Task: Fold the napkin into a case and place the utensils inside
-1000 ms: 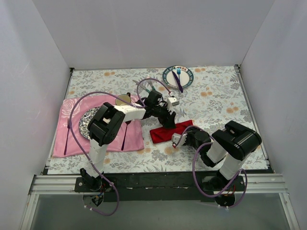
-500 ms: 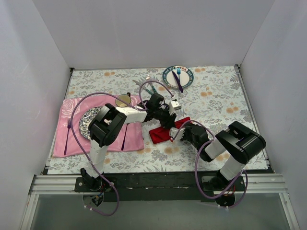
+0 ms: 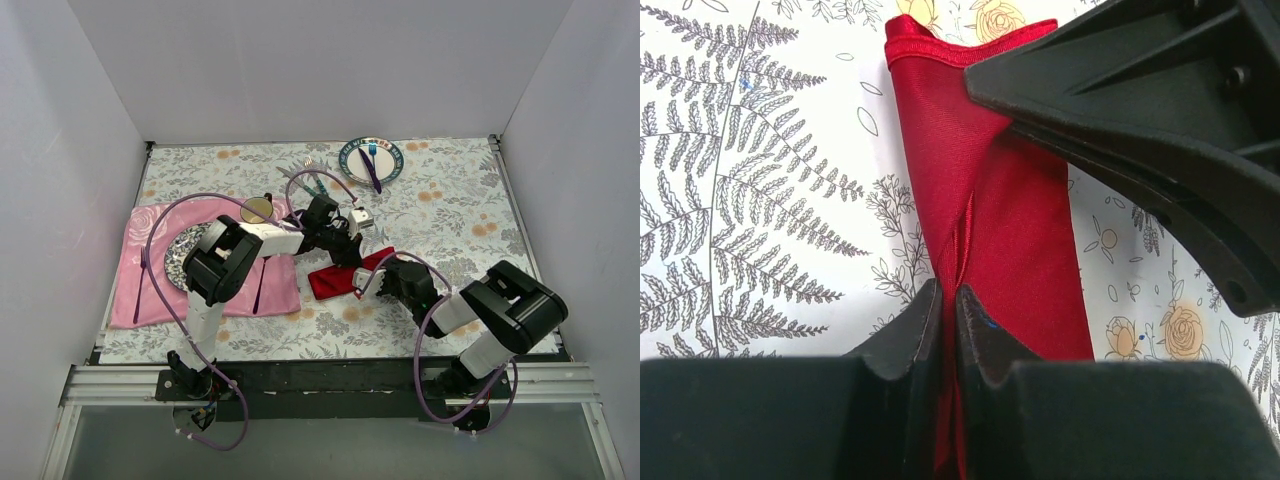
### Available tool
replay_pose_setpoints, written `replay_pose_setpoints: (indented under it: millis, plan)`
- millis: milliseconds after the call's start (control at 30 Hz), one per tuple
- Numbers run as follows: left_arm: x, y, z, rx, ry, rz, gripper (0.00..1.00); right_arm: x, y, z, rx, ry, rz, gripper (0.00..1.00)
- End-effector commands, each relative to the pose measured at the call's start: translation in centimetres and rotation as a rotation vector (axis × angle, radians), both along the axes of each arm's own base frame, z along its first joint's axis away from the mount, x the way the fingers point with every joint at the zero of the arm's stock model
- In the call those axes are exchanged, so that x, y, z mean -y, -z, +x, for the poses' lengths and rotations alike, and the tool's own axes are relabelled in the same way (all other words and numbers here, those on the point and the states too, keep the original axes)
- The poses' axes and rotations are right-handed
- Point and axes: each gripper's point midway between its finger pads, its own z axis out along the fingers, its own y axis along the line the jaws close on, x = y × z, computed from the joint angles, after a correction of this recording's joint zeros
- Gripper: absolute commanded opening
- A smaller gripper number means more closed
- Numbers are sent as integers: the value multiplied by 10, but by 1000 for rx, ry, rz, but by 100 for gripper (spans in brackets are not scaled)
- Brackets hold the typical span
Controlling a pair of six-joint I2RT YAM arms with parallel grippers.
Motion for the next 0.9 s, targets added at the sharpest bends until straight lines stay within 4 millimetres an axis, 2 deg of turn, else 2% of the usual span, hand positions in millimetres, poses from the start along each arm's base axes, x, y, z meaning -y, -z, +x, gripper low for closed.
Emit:
replay_pose_setpoints:
  millis: [0, 33, 67, 133, 333, 400, 433, 467, 500, 533, 567, 600, 667, 700, 733, 800, 833, 867]
  plan:
    - [-25, 28, -21, -97, -9, 102, 0, -9, -16, 4, -26, 1, 45, 18]
    - [-26, 29, -20, -97, -11, 105, 0, -13, -23, 7, -31, 4, 64, 26]
    - [-26, 29, -21, -98, -11, 106, 0, -14, -16, 2, -92, 3, 71, 29]
    - [-27, 31, -20, -93, -11, 108, 0, -22, -32, 3, -115, -3, 117, 38]
    - [-29, 35, -16, -90, -14, 117, 0, -27, -27, -26, -310, -35, 159, 67]
    - [-30, 36, -15, -94, -14, 117, 0, -30, -40, -25, -350, -4, 214, 72]
    - [-30, 36, -15, -96, -12, 115, 0, -25, -33, -32, -424, 31, 204, 73]
    - [-31, 37, -15, -99, -15, 118, 0, -26, -38, -32, -472, 39, 244, 74]
    - [-31, 38, -15, -104, -14, 119, 0, -31, -58, -24, -485, 43, 286, 74]
    - [-31, 38, -15, -103, -13, 119, 0, -26, -55, -30, -563, 89, 314, 75]
    - [-31, 38, -15, -103, -10, 117, 0, -21, -59, -27, -602, 117, 351, 75]
    - [-32, 38, -15, -106, -11, 115, 0, -24, -77, -18, -606, 127, 399, 74]
    - [-32, 39, -15, -103, -6, 117, 0, -15, -83, -15, -700, 194, 480, 61]
    - [-32, 39, -14, -98, -5, 117, 0, -16, -91, -7, -722, 213, 515, 55]
    - [-32, 40, -15, -102, -2, 118, 0, -10, -94, -1, -749, 240, 552, 41]
    - [-32, 40, -15, -96, 3, 117, 0, -15, -85, -4, -878, 276, 600, 29]
    - [-32, 42, -14, -97, 5, 120, 0, -17, -91, 2, -895, 275, 621, 21]
    - [-31, 41, -13, -95, 6, 119, 0, -23, -89, -2, -951, 263, 634, 17]
